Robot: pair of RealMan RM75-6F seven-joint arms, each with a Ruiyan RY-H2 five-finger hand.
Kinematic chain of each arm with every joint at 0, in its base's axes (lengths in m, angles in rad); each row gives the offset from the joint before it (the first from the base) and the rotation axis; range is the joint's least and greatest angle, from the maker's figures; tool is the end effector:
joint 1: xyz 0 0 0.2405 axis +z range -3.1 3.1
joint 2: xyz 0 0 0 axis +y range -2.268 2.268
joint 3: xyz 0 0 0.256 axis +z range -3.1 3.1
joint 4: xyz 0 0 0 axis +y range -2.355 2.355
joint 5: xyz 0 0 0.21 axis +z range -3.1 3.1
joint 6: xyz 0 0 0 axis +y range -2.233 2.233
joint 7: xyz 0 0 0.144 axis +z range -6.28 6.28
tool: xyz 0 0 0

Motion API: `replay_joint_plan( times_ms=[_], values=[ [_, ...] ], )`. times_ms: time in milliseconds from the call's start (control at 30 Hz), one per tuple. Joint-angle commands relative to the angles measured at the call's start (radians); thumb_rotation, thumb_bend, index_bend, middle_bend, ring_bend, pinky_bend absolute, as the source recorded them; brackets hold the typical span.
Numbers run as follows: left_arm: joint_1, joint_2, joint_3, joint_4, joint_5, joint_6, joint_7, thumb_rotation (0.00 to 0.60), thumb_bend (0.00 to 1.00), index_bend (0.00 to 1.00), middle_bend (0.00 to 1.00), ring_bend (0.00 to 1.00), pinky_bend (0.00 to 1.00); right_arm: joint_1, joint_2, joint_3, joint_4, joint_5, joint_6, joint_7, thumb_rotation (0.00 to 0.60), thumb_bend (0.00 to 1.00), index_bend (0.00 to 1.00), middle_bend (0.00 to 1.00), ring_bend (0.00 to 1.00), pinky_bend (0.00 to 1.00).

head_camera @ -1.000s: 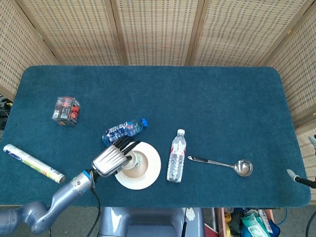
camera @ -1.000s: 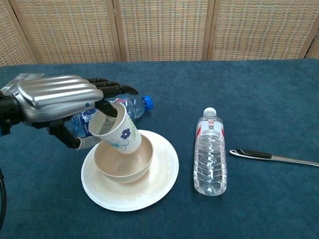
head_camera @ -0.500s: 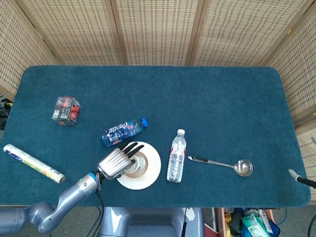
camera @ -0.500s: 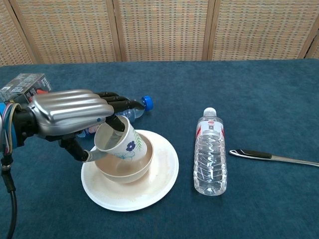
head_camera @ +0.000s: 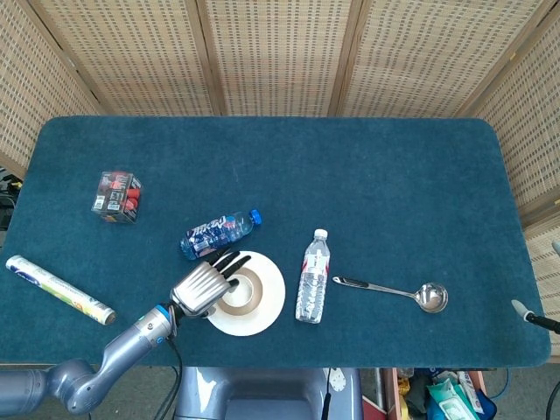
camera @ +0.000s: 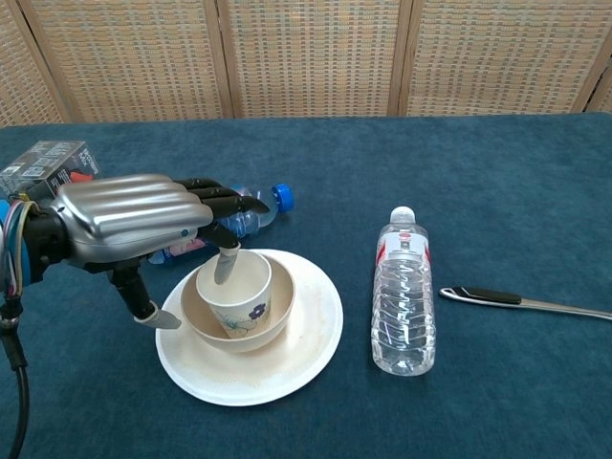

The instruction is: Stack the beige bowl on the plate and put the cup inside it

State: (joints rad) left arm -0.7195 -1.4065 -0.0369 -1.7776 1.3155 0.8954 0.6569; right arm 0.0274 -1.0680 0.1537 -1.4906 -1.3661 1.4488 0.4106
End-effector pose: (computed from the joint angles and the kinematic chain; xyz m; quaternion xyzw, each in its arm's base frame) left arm -0.1223 0.2663 -0.0144 -0.8715 -0.2073 -0.3007 0.3271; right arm -0.3574 -0.1825 0.2110 0.4619 -0.4649 0.4574 0.6011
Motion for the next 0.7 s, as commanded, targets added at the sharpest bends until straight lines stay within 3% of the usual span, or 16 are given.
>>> replay_joint_plan(
  times_ms=[33, 167, 467, 567, 700],
  values=[
    [0.003, -0.001, -0.002, 0.000, 0.007, 0.015, -0.014, 0.600, 0.16, 0.38, 0.00, 0.00, 0.00, 0.000, 0.000, 0.000, 0.001, 0.000, 0.000, 0.000, 0.600, 0.14, 0.01, 0.00, 0.00, 0.00],
    [0.020, 0.033, -0.024, -0.039, 0.041, 0.070, -0.098, 0.600, 0.16, 0.25, 0.00, 0.00, 0.00, 0.000, -0.002, 0.001, 0.003, 0.000, 0.000, 0.002, 0.600, 0.14, 0.01, 0.00, 0.00, 0.00],
    [0.095, 0.195, -0.060, -0.140, 0.153, 0.244, -0.279, 0.600, 0.15, 0.15, 0.00, 0.00, 0.00, 0.000, -0.006, 0.001, 0.005, -0.010, 0.006, 0.001, 0.600, 0.14, 0.01, 0.00, 0.00, 0.00],
    [0.146, 0.251, -0.047, -0.144, 0.203, 0.328, -0.310, 0.600, 0.14, 0.10, 0.00, 0.00, 0.00, 0.001, -0.007, -0.002, 0.004, -0.018, 0.010, -0.005, 0.600, 0.14, 0.01, 0.00, 0.00, 0.00],
    [0.223, 0.296, -0.010, -0.117, 0.242, 0.427, -0.260, 0.600, 0.09, 0.02, 0.00, 0.00, 0.00, 0.004, -0.009, -0.007, 0.005, -0.034, 0.015, -0.016, 0.600, 0.14, 0.01, 0.00, 0.00, 0.00]
  ],
)
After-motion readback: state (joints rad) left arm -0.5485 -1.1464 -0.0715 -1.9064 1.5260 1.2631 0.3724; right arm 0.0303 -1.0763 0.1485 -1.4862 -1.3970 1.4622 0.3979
